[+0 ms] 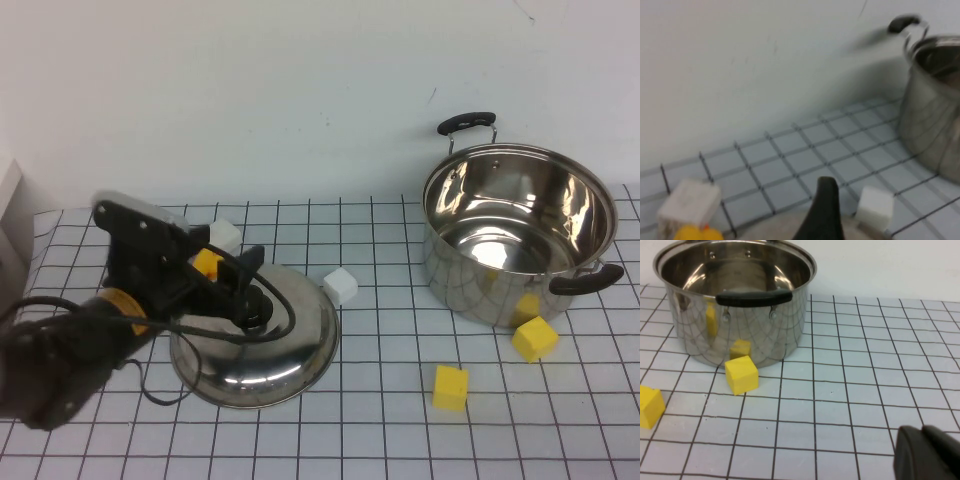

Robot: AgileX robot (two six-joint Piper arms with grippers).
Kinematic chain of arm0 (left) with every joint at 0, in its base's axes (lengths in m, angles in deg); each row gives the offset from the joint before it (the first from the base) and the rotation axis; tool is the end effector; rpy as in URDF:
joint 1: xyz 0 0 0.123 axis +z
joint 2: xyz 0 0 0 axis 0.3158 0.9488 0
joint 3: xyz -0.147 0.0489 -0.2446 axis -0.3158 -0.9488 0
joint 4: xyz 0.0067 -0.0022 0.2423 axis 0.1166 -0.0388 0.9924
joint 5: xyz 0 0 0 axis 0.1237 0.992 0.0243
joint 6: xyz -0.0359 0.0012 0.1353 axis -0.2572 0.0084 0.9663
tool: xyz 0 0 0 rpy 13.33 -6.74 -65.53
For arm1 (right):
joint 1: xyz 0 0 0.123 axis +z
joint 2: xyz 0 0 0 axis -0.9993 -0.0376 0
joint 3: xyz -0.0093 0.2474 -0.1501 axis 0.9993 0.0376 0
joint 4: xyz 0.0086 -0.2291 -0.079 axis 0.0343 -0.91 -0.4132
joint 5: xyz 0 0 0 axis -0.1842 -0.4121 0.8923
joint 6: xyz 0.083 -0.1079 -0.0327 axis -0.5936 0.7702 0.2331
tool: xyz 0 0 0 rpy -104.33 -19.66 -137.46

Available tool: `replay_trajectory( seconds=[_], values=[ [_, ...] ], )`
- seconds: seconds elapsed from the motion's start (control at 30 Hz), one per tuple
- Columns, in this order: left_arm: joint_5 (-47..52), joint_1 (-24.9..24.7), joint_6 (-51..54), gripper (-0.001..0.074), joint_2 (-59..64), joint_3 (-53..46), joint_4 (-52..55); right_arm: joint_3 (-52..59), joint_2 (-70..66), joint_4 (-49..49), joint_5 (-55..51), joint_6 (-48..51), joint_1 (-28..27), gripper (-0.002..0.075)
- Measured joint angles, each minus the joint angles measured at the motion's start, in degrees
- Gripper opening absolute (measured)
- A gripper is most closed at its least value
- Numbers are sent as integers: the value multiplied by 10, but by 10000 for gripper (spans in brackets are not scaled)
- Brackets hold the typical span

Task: Cover the pot
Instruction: Pick up the pot lid

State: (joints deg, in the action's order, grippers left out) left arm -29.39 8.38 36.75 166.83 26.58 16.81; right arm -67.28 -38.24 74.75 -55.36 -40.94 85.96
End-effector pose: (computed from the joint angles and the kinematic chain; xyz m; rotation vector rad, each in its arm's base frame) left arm 0.3583 -0.1156 0.1836 0.3970 1.7073 -0.4826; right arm 0.0861 -0.0060 0.1630 -0.0541 1.8426 -0.1199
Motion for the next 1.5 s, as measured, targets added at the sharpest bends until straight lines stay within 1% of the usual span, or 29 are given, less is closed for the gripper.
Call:
replay_trajectory(
  seconds=[0.07, 0.2, 0.37, 0.57, 0.7, 1.07, 1.17, 1.23, 1.3, 1.33, 1.5],
  values=[
    [-5, -5, 12, 578, 38, 10, -24, 0, 0, 0, 0, 0, 0, 9],
    [-18, -13, 13, 578, 109, 34, -36, 0, 0, 0, 0, 0, 0, 9],
    [-19, -33, 13, 576, 166, 58, -58, 0, 0, 0, 0, 0, 0, 9],
    [-18, -44, 16, 549, 187, 70, -106, 0, 0, 0, 0, 0, 0, 9],
    [-20, -46, 46, 544, 196, 73, -161, 0, 0, 0, 0, 0, 0, 9],
    [-32, -50, 62, 540, 235, 89, -163, 0, 0, 0, 0, 0, 0, 9],
    [-26, -50, 62, 499, 239, 97, -163, 0, 0, 0, 0, 0, 0, 9],
    [-24, -50, 62, 442, 239, 99, -163, 0, 0, 0, 0, 0, 0, 9],
    [-23, -50, 62, 351, 239, 99, -163, 0, 0, 0, 0, 0, 0, 9],
    [-22, -50, 62, 330, 239, 99, -163, 0, 0, 0, 0, 0, 0, 9],
    [-22, -50, 62, 334, 239, 99, -163, 0, 0, 0, 0, 0, 0, 9]
  ],
)
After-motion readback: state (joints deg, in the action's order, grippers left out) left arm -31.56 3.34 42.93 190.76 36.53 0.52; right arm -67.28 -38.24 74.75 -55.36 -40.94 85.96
